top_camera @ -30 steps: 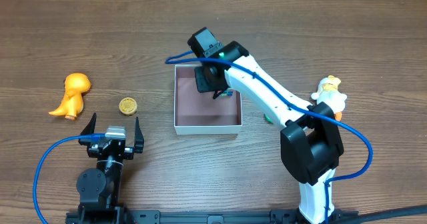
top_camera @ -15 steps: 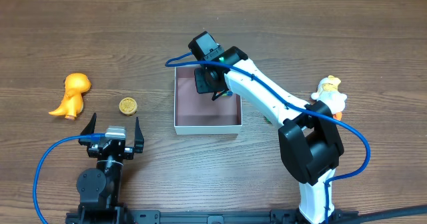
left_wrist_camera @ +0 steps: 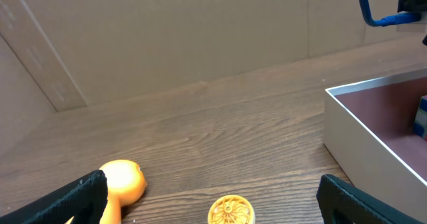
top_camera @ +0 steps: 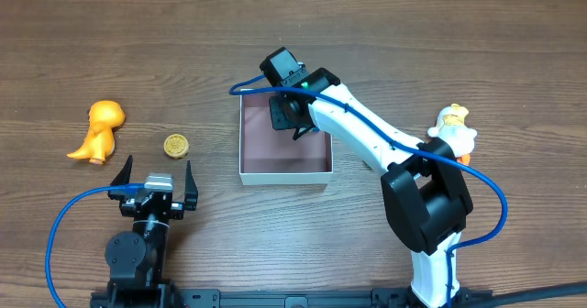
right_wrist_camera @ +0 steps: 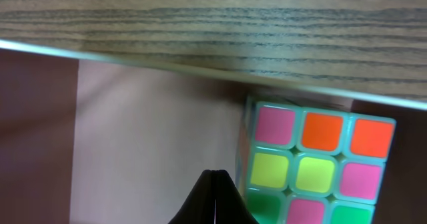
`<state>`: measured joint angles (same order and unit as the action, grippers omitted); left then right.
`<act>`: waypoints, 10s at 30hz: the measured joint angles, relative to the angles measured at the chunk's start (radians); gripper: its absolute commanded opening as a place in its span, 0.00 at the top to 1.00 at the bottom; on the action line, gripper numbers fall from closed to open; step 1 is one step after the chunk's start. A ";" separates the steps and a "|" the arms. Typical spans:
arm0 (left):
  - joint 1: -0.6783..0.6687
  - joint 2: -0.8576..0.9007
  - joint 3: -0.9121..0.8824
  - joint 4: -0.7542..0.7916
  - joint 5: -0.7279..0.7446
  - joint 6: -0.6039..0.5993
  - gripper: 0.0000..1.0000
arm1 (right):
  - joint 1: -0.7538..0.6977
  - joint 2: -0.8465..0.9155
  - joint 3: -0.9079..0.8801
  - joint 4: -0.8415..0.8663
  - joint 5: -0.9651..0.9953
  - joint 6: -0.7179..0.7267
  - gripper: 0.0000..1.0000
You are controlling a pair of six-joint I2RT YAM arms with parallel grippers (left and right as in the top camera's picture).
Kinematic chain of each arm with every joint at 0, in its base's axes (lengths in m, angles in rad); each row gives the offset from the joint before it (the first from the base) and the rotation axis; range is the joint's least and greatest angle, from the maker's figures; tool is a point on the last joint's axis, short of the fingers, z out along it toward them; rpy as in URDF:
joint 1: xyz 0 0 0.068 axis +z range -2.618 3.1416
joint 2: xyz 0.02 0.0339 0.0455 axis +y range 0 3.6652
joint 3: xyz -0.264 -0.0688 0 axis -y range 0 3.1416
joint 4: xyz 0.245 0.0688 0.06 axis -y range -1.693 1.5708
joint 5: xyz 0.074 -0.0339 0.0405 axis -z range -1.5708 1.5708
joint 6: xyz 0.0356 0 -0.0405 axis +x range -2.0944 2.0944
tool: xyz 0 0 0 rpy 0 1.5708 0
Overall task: Pack container
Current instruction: 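Lower the cube into the box's back right corner, then open the right gripper and lift it away from the box, then move the right gripper to the duck plush and grasp it, then carry the duck plush left and lower it into the box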
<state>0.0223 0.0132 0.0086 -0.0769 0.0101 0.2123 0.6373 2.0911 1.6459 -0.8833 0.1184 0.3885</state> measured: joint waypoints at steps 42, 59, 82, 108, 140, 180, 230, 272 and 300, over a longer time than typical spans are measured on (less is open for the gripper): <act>0.000 0.000 0.000 0.000 0.000 0.000 0.00 | 0.000 0.000 -0.001 0.009 0.047 0.000 0.94; 0.000 0.000 0.000 0.000 0.000 0.000 0.00 | 0.000 0.000 -0.001 0.001 0.097 0.000 0.94; 0.000 0.000 0.000 0.000 0.000 0.000 0.00 | 0.000 0.000 -0.001 0.019 0.099 0.000 0.94; 0.000 0.000 0.000 0.000 0.000 0.000 0.00 | 0.000 0.047 -0.002 0.017 0.099 0.000 0.94; 0.000 0.000 0.000 0.000 0.000 0.000 0.00 | -0.028 0.053 0.822 -0.671 0.142 -0.076 0.06; 0.000 0.000 0.000 0.000 0.000 0.000 0.00 | -0.882 -0.161 0.115 -0.679 -0.069 -0.110 0.00; 0.000 0.000 0.000 0.000 0.000 0.000 0.00 | -0.880 -0.161 -0.216 -0.260 -0.085 -0.283 0.60; 0.000 0.000 0.000 0.000 0.000 0.000 0.00 | -0.452 -0.162 0.514 -0.811 -0.428 -0.190 0.91; 0.000 0.000 0.000 0.000 0.000 0.000 0.00 | -0.126 -0.162 0.299 -0.639 -0.259 0.092 0.91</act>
<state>0.0223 0.0132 0.0082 -0.0765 0.0101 0.2127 0.5110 1.9289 1.9453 -1.5227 -0.1402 0.4801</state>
